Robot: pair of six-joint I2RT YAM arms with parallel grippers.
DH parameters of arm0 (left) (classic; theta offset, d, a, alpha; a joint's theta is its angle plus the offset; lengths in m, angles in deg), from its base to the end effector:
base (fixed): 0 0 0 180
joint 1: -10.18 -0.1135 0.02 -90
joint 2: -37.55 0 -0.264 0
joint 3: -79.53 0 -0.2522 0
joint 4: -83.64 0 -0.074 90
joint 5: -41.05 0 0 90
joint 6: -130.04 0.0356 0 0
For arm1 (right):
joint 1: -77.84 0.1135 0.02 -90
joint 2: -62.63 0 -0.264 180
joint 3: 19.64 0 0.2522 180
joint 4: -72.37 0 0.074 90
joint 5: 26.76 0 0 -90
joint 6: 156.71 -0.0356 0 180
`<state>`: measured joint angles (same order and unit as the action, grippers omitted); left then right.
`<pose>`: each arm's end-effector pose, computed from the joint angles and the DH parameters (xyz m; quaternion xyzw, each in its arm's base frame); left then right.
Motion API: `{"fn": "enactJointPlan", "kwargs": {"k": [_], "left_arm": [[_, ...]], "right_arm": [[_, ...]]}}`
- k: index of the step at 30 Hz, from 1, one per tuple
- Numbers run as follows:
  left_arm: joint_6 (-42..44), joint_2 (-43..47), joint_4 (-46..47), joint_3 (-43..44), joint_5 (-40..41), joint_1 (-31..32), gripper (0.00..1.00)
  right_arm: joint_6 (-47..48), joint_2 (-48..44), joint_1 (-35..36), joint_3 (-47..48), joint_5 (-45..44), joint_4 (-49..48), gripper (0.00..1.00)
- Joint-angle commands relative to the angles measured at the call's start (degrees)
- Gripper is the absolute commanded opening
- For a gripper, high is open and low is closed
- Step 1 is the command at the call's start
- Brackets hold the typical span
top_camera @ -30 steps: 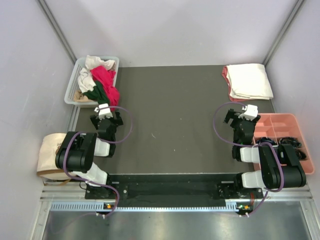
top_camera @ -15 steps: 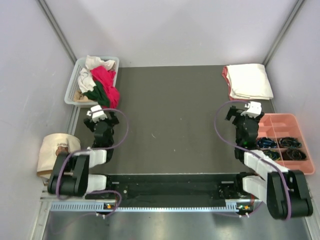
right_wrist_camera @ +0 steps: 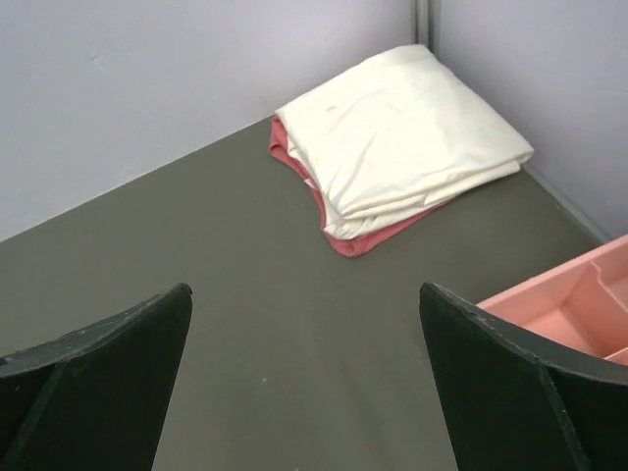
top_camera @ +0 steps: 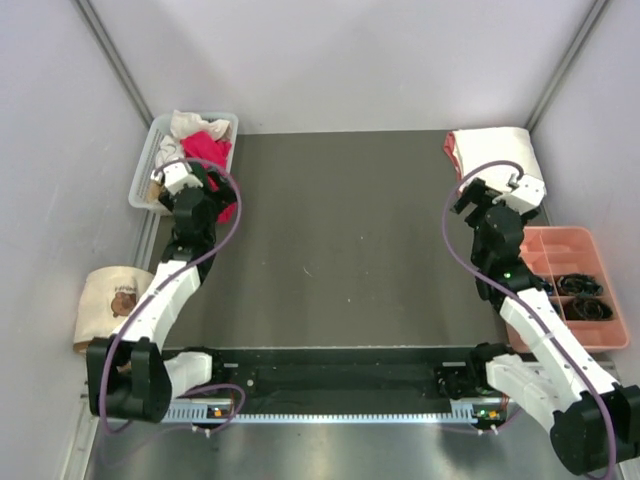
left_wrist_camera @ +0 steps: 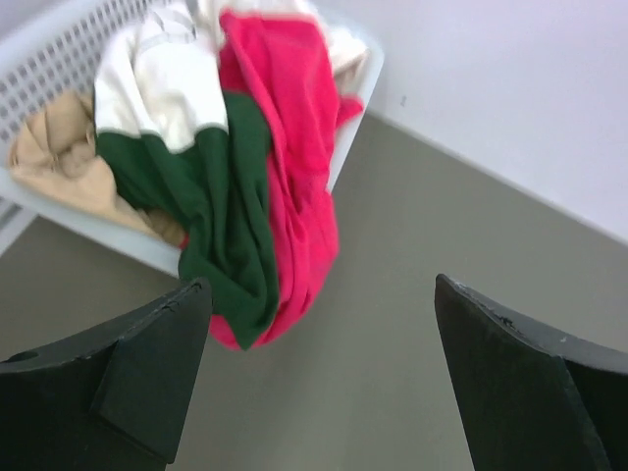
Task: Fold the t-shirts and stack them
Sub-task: Grab crumpled tshirt from bin with the left arm
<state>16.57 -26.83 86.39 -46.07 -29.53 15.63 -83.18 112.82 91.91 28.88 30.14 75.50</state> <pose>0.2609 -0.0130 0.2943 -0.2259 0.7129 -0.0402 0.6626 0.2051 0.0314 0.3003 0.2075 0.7014 -0.0314 0.6811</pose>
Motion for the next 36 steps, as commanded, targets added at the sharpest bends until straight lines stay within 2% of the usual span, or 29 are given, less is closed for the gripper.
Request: {"fn": "enactJointPlan", "kwargs": {"k": [1,5,11,16,22,36], "left_arm": [[-0.97,-5.22,-11.23,8.83,-1.76,0.08,0.99],[-1.24,-9.53,-11.33,13.66,-0.95,-0.27,0.99],[5.61,-19.19,-13.70,24.03,-5.27,-0.27,0.99],[10.97,-25.79,-18.69,32.11,1.93,-0.35,0.97],[14.67,-29.92,-19.50,36.08,6.42,-0.44,0.95],[15.47,-46.27,-19.67,51.80,3.52,-1.23,0.77]], "right_arm": [[-7.08,-1.67,3.76,3.04,-1.97,15.38,0.99],[-9.63,-2.56,5.62,3.29,-1.35,20.37,0.99],[-9.37,-2.03,5.89,4.44,-0.12,26.10,0.99],[-10.42,-1.42,5.80,5.57,4.27,29.51,0.99],[-10.60,-1.15,5.89,6.02,4.71,30.85,0.99],[-10.77,-3.17,5.89,5.14,5.94,31.81,0.99]]}}
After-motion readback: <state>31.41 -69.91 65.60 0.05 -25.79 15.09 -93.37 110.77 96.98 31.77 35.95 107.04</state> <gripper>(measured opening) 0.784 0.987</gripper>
